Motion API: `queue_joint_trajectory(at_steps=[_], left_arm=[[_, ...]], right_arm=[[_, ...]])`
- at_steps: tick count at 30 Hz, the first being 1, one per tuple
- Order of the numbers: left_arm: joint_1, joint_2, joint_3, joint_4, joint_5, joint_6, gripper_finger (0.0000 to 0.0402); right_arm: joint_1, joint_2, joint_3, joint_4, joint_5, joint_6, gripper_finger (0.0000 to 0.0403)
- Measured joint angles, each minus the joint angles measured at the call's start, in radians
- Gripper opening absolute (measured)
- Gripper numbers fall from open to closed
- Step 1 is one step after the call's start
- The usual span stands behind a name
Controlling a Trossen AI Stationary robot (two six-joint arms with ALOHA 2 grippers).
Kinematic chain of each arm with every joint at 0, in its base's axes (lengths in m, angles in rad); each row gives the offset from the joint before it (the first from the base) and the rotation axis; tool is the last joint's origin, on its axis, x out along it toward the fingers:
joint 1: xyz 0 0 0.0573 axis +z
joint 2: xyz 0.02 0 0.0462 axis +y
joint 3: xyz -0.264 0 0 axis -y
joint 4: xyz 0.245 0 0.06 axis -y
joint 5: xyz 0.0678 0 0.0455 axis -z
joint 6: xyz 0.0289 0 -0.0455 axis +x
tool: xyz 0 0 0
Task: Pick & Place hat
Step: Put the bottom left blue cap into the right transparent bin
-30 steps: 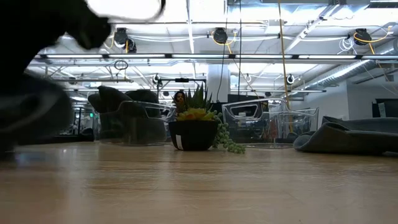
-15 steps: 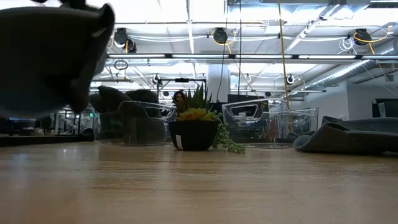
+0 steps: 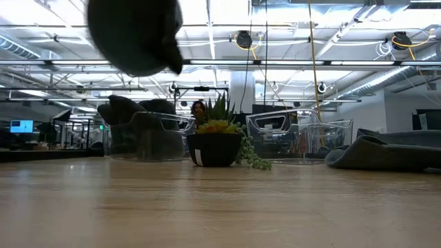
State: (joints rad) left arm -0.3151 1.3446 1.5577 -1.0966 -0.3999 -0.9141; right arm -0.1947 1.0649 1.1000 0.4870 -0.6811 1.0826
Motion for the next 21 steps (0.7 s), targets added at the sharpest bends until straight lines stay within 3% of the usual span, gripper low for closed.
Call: queue_joint_trajectory(at_steps=[9, 14, 21], left_arm=[[0.094, 0.005, 0.249, -0.001, -0.021, 0.495, 0.0], [0.135, 0.008, 0.33, -0.009, -0.023, 0.713, 0.0], [0.183, 0.012, 0.353, -0.007, -0.084, 1.052, 0.0]], right_arm=[[0.005, 0.0, 0.0, 0.018, 0.013, -0.005, 0.0139], [0.034, 0.001, 0.0, 0.019, 0.153, 0.006, 0.0142], [0.033, 0.001, 0.0, 0.011, 0.265, -0.167, 0.0189]])
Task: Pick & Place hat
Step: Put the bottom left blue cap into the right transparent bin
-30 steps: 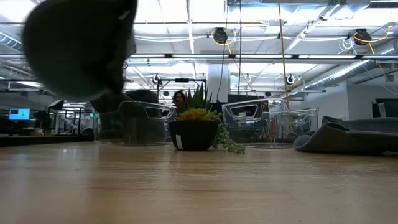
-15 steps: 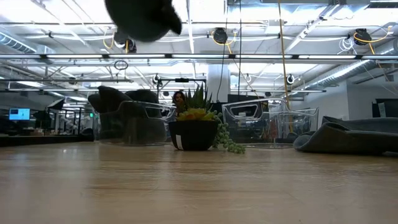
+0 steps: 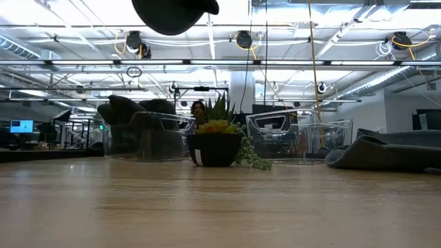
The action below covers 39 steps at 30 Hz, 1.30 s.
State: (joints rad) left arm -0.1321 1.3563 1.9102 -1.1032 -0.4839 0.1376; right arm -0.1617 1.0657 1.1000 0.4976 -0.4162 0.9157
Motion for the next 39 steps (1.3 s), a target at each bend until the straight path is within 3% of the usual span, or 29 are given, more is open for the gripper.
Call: queue_joint_trajectory(at_steps=[6, 10, 15, 23, 31, 39], left_arm=[[0.027, 0.02, 0.001, 0.001, -0.123, 0.254, 0.0], [0.037, 0.052, 0.001, 0.03, -0.247, 0.447, 0.0], [0.063, 0.117, 0.0, 0.09, -0.361, 0.612, 0.0], [0.093, 0.221, 0.0, 0.187, -0.484, 0.787, 0.0], [0.082, 0.282, 0.0, 0.2, -0.622, 0.963, 0.0], [0.028, 0.287, 0.0, 0.232, -0.643, 1.192, 0.0]], right_arm=[[-0.013, 0.0, 0.0, -0.029, 0.182, -0.142, 0.0252], [-0.035, 0.0, 0.0, -0.049, 0.297, -0.049, 0.0283], [-0.065, 0.0, 0.0, -0.083, 0.389, 0.045, 0.0294], [-0.117, 0.0, 0.0, -0.143, 0.389, 0.042, 0.0283], [-0.166, 0.001, 0.0, -0.328, 0.391, 0.177, 0.0281], [-0.186, 0.002, 0.0, -0.339, 0.393, 0.298, 0.0281]])
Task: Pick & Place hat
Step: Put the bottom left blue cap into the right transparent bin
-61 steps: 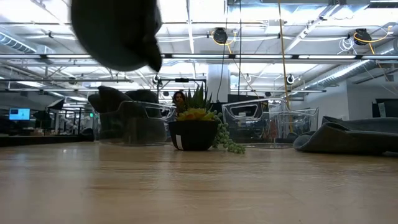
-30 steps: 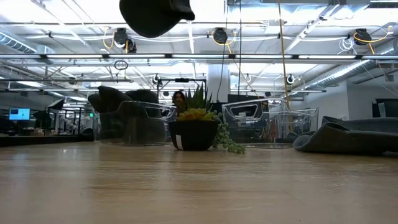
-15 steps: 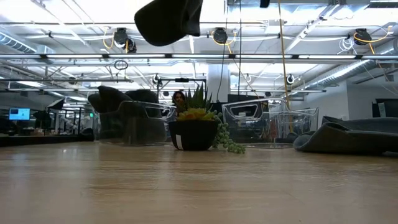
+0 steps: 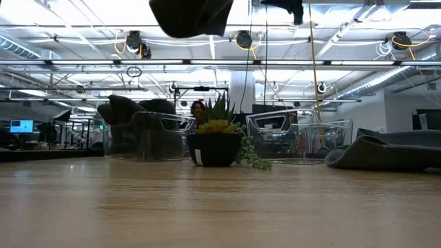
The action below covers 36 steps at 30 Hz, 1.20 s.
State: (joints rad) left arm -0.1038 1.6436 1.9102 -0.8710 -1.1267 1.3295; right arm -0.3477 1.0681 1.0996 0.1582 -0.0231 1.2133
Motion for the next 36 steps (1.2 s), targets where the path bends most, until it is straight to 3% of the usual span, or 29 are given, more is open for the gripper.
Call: queue_joint_trajectory(at_steps=[6, 13, 24, 36], left_arm=[[-0.025, 0.0, 0.0, 0.096, 0.033, 0.136, 0.0], [-0.028, 0.0, 0.0, 0.178, 0.107, 0.193, 0.0001], [-0.027, 0.066, 0.001, 0.188, 0.156, 0.218, 0.0001], [-0.019, 0.114, 0.001, 0.238, 0.145, 0.21, 0.0001]], right_arm=[[0.0, 0.007, 0.0, -0.012, -0.003, 0.095, 0.0281], [0.018, 0.014, 0.001, 0.0, -0.004, 0.162, 0.0281], [0.073, 0.023, 0.0, 0.067, 0.037, 0.173, 0.0281], [0.121, 0.047, 0.0, 0.001, 0.053, 0.267, 0.0275]])
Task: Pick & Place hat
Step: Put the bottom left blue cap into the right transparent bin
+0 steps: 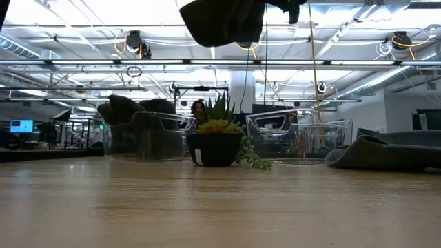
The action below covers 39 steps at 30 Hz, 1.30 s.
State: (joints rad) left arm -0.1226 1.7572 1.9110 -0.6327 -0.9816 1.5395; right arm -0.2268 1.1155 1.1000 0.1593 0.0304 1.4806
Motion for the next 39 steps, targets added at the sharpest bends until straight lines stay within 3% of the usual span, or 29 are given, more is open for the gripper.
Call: queue_joint_trajectory(at_steps=[4, 12, 14, 21, 28, 31, 34, 39], left_arm=[[0.0, 0.0, 0.0, -0.008, -0.009, -0.018, 0.0001], [0.003, 0.0, 0.0, -0.022, -0.024, -0.03, 0.0002], [0.005, 0.0, 0.0, -0.025, -0.031, -0.027, 0.0003], [0.004, 0.0, 0.0, -0.039, -0.036, -0.13, 0.0013], [0.004, -0.001, 0.0, -0.05, -0.003, -0.445, 0.0041], [-0.003, -0.013, -0.001, -0.097, 0.079, -0.588, 0.0051], [-0.002, -0.039, -0.002, -0.131, 0.232, -0.786, 0.0063], [0.024, -0.087, -0.002, -0.189, 0.412, -1.089, 0.0083]], right_arm=[[0.0, -0.001, 0.0, -0.016, 0.023, 0.0, 0.023], [0.0, -0.001, 0.0, -0.029, 0.026, -0.024, 0.0042], [0.0, 0.0, 0.0, -0.03, 0.037, -0.064, 0.0014], [-0.001, -0.039, 0.0, 0.015, 0.047, -0.193, 0.0005], [-0.049, -0.13, -0.001, 0.047, -0.006, -0.322, 0.0002], [-0.086, -0.172, 0.0, 0.034, -0.066, -0.349, 0.0002], [-0.126, -0.202, 0.0, -0.012, -0.133, -0.388, 0.0001], [-0.22, -0.242, 0.0, -0.107, -0.369, -0.43, 0.0001]])
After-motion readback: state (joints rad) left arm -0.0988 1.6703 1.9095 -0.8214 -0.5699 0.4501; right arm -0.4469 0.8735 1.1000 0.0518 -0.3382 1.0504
